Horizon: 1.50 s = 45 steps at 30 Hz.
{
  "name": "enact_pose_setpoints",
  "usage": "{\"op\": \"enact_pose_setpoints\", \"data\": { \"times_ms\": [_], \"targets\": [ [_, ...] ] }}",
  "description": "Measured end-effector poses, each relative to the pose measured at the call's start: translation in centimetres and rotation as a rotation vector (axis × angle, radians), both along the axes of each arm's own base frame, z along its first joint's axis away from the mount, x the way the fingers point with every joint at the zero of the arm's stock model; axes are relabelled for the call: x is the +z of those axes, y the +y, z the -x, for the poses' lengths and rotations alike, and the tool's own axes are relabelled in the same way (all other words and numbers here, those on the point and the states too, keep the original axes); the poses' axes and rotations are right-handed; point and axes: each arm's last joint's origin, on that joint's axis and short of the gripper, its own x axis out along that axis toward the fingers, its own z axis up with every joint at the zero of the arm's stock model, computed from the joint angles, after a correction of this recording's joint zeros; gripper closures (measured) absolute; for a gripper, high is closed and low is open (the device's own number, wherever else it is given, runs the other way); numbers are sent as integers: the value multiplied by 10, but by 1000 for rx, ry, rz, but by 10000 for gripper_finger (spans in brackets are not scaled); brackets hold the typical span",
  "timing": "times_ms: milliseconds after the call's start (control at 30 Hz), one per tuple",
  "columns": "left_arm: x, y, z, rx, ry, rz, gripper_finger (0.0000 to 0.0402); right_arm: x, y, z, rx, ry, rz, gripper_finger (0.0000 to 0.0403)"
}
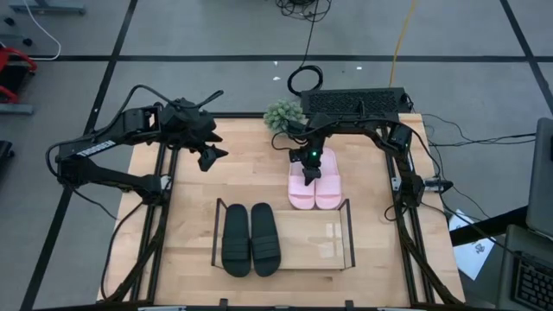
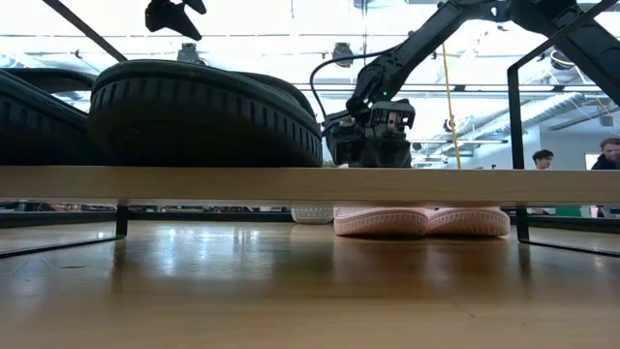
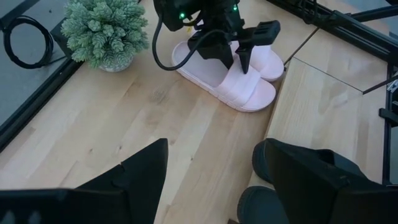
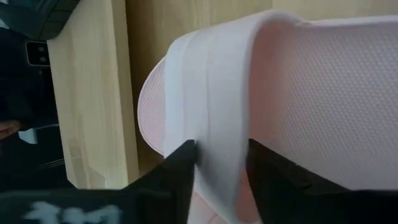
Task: Pick and place slides into the shelf
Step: Put the left pink slipper on the shelf
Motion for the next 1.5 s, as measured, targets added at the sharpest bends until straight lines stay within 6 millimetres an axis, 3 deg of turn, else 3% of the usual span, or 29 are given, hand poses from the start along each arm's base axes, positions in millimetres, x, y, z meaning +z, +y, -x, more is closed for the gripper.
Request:
{"op": "enact_pose_setpoints", "data": {
  "times_ms": [233,500,667,900,1000,1167,1333,1500],
  "targets": [
    [0,0,0,0,0,0,135,0,1,0,2,-3,-1,385],
    [0,0,0,-1,0,-2,135,8,2,2,-2,-4,9,396],
    [0,0,0,-1,0,-2,135,40,3,6,-23,-68,66,398],
    [0,0,0,7,-2,6,135,110,16,18,-80,-245,102,400],
    [0,0,0,17,-3,15,135,133,33,23,-86,-290,54,401],
    [0,0,0,21,-5,20,135,152,85,21,0,-295,-8,402],
    [0,0,0,23,-5,22,135,150,141,7,127,-300,-64,402],
    [0,0,0,29,-6,27,135,138,167,-8,157,-292,-62,402]
  ]
}}
